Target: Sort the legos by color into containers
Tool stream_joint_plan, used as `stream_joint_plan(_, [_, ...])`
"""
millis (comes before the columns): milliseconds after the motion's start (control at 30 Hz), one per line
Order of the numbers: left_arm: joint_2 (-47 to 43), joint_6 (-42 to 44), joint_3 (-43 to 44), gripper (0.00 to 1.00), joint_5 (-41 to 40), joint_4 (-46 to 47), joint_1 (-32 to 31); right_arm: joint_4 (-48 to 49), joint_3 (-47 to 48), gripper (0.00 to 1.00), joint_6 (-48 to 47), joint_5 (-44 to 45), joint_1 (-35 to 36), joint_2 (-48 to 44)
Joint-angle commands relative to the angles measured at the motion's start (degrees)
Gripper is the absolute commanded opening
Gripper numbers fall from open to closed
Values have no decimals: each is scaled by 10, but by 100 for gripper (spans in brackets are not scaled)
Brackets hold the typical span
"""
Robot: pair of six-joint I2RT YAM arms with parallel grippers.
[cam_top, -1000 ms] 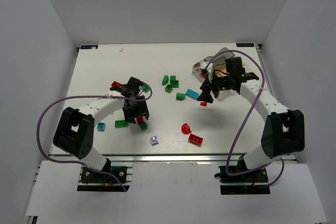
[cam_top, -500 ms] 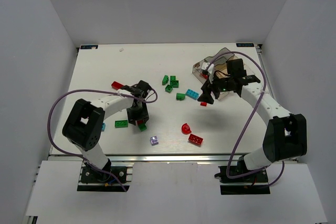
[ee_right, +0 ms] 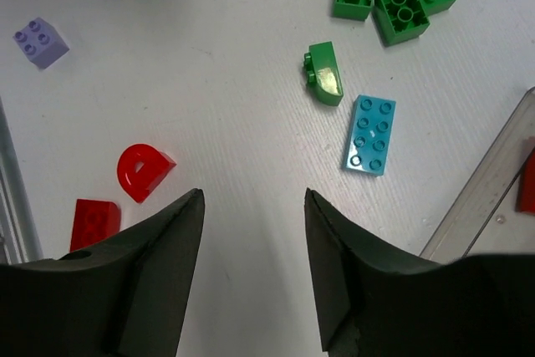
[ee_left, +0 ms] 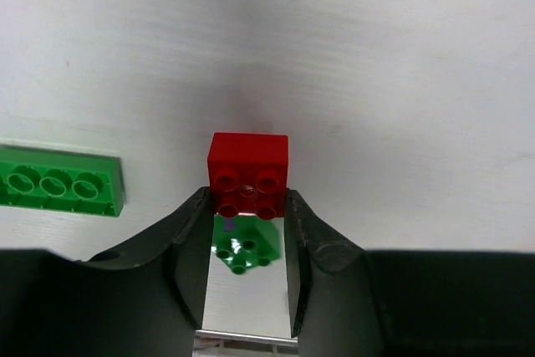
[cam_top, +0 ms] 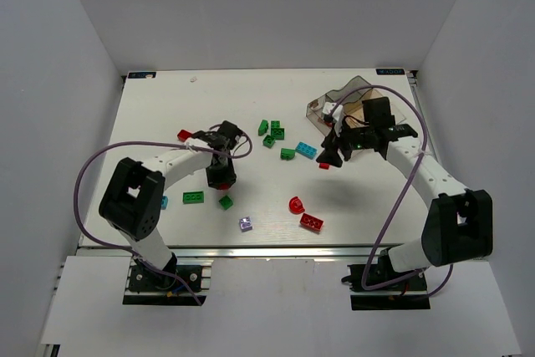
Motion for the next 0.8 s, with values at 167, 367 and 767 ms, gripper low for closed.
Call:
stream_joint_plan(167, [-40, 103, 151, 5, 175, 144, -20, 115, -67, 0, 143, 85, -6, -76])
stream_joint_plan(367, [92, 103, 303, 4, 293, 241, -36, 124, -72, 0, 259, 188, -13, -83])
stream_joint_plan(767, [352, 22, 582, 7, 304, 421, -76, 143, -122, 0, 268, 259, -42, -161])
